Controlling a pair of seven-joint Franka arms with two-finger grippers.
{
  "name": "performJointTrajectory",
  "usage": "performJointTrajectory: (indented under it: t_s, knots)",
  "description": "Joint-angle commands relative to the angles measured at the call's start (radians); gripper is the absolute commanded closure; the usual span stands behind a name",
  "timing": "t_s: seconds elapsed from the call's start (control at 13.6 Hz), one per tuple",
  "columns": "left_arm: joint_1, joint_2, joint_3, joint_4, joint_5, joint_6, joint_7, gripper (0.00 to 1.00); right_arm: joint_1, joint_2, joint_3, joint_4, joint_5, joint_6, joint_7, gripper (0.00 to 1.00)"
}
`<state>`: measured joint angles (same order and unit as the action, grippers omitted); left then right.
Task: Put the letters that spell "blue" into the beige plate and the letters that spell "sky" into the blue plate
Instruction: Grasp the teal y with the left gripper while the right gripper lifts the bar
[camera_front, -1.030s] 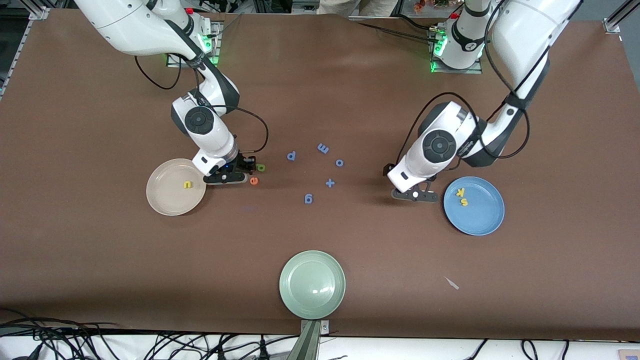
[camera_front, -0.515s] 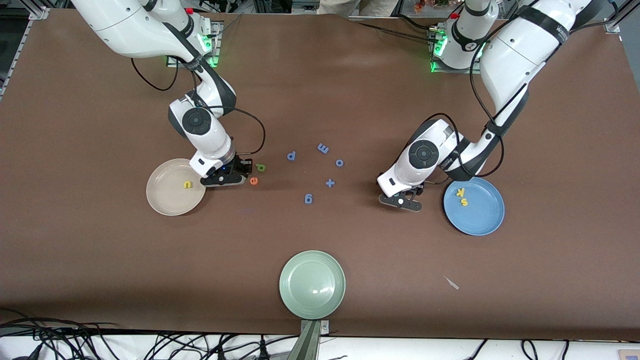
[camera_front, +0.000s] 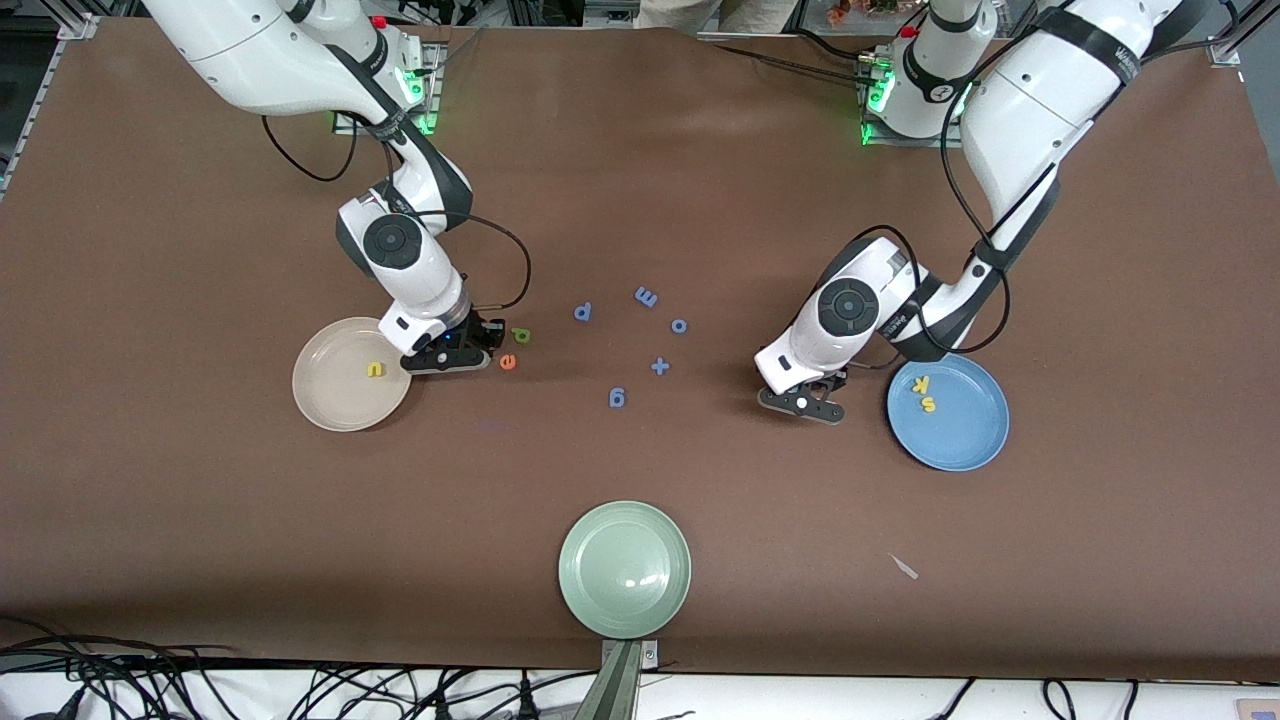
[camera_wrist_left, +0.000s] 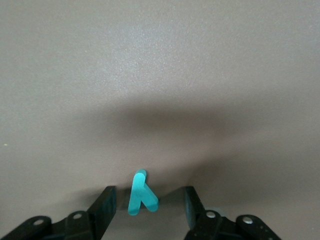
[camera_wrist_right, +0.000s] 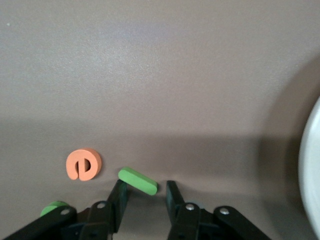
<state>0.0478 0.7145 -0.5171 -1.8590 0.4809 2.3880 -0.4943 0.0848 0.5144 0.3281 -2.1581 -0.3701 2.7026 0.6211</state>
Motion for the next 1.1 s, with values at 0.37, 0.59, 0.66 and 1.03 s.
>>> performJointTrajectory:
  t_s: [0.37,0.59,0.66,1.03]
  knots:
    - [0.037,-0.095,-0.009,-0.028,0.025,-0.099,0.005,0.98,-0.002,0.033,-0.008,0.029,-0.020,0.022,-0.015,0.69]
    - [0.040,-0.154,-0.009,-0.019,0.024,-0.214,0.014,0.98,-0.002,0.035,-0.008,0.029,-0.021,0.022,-0.017,0.79]
    - [0.043,-0.161,-0.008,-0.017,0.025,-0.254,0.073,0.97,-0.002,0.035,-0.011,0.029,-0.020,0.022,-0.024,0.80]
    - [0.234,-0.194,-0.009,-0.031,0.030,-0.305,0.452,0.91,-0.004,0.026,-0.032,0.029,-0.024,0.020,-0.070,1.00]
